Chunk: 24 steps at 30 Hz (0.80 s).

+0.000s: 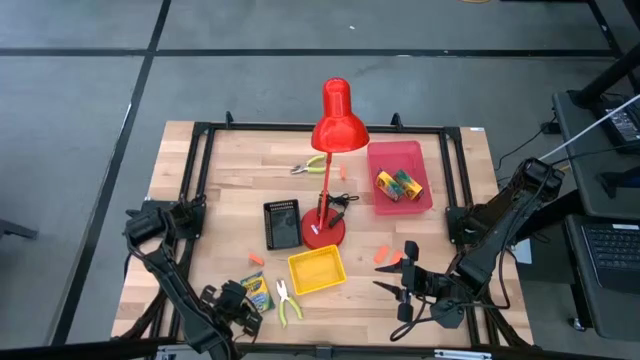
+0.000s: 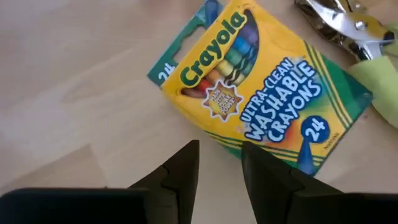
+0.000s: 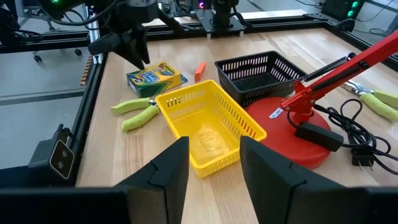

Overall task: Pick & Place School Supplies
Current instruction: Put the crayon box into the pink bin

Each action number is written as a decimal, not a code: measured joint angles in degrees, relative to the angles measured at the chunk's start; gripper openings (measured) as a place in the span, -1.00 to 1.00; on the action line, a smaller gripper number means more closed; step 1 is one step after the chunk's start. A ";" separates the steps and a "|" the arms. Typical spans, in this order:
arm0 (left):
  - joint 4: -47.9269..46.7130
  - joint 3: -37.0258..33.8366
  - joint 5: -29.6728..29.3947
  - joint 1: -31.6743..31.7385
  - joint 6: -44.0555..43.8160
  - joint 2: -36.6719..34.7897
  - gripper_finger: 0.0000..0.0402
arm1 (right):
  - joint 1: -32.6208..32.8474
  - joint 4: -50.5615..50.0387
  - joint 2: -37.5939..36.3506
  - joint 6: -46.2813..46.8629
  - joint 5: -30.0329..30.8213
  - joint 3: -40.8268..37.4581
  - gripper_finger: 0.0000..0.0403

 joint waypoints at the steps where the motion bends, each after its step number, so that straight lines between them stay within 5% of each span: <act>1: 0.36 -0.38 -0.61 0.14 0.00 0.09 -0.41 | 0.00 -0.01 0.00 -0.01 0.00 0.00 -0.27; 7: 9.40 -7.33 -4.98 0.57 0.04 -0.27 -0.41 | 0.35 -0.06 0.00 0.00 -0.28 0.00 -0.27; 16: 8.85 -13.59 -10.84 1.82 0.25 -4.05 -0.43 | 0.48 -0.23 0.00 0.25 0.29 0.02 -0.27; 24: 21.84 -22.84 -18.34 1.88 0.67 -7.80 -0.76 | 0.48 -0.63 0.00 0.26 1.01 0.02 -0.27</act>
